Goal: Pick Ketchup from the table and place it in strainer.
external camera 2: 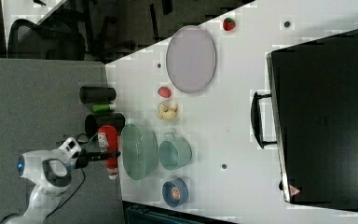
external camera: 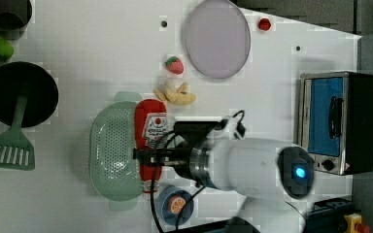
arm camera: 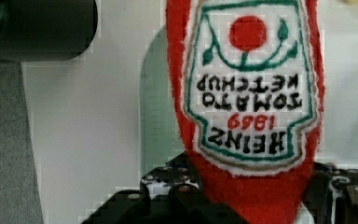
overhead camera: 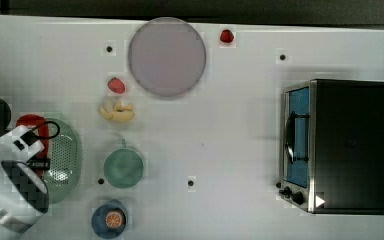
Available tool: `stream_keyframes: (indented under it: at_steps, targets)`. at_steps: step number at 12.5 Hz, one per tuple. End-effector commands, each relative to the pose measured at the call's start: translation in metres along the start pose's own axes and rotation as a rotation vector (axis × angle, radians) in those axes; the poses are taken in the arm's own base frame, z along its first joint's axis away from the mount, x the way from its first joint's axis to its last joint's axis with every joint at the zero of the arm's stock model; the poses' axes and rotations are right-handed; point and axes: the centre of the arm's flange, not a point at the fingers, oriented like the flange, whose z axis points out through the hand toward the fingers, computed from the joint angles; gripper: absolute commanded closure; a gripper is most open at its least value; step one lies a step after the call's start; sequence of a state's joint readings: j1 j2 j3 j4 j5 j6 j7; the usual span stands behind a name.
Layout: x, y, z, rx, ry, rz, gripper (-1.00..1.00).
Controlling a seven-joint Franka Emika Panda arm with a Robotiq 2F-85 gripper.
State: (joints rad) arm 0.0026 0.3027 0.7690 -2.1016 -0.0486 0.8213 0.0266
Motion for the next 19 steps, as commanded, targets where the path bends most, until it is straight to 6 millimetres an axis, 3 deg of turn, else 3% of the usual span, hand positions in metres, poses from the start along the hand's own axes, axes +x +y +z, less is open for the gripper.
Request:
stream_keyframes:
  at_steps: [1, 3, 4, 5, 8, 11, 13, 19]
  targets:
    - [0.013, 0.003, 0.017, 0.041, 0.030, 0.141, -0.27]
    - [0.012, 0.003, 0.039, 0.043, 0.001, 0.137, -0.68]
    - [0.012, 0.002, 0.040, 0.046, 0.011, 0.126, -0.90]
    - [0.012, 0.002, 0.037, 0.042, 0.020, 0.120, -1.00]
    - [0.019, 0.009, 0.013, 0.025, 0.057, 0.138, -1.00]
    - [0.038, 0.042, -0.036, -0.046, 0.114, 0.203, -1.00]
    - [0.053, 0.075, -0.077, -0.104, 0.166, 0.272, -1.00]
    - [0.080, 0.224, -0.222, -0.230, 0.298, 0.605, -1.00]
